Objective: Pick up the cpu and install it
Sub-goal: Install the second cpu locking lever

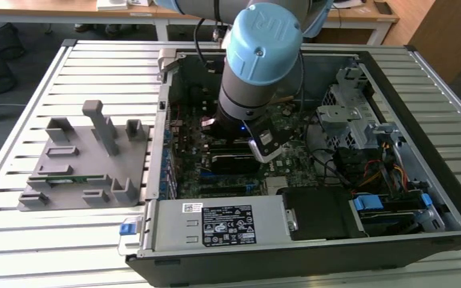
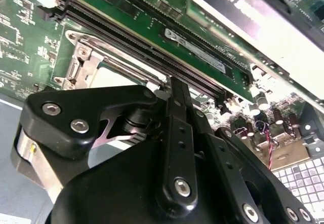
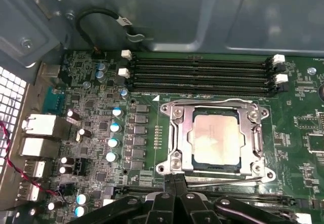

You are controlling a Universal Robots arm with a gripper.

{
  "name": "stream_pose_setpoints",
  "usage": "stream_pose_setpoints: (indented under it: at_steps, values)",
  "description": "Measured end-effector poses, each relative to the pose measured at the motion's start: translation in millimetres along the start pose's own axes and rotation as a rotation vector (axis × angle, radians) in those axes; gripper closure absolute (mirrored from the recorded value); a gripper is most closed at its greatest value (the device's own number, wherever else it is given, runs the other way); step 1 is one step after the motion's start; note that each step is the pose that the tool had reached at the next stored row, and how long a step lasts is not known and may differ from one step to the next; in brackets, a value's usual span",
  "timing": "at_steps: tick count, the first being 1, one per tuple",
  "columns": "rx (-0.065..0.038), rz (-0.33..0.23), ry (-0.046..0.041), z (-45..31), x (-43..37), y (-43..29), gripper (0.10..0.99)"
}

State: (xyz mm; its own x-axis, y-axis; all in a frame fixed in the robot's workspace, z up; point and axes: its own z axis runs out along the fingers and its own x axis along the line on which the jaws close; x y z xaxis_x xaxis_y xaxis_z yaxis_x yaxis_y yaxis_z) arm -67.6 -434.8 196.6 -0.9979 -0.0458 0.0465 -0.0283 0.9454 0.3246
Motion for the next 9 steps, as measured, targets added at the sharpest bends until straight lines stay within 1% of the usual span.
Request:
stream_pose_setpoints:
  at_steps: [4,9]
  values:
    - [-0.001,0.000,0.0000,1.7,5.5,-0.3,0.973]
    - [-0.005,0.000,-0.0001,4.0,6.4,0.1,0.973]
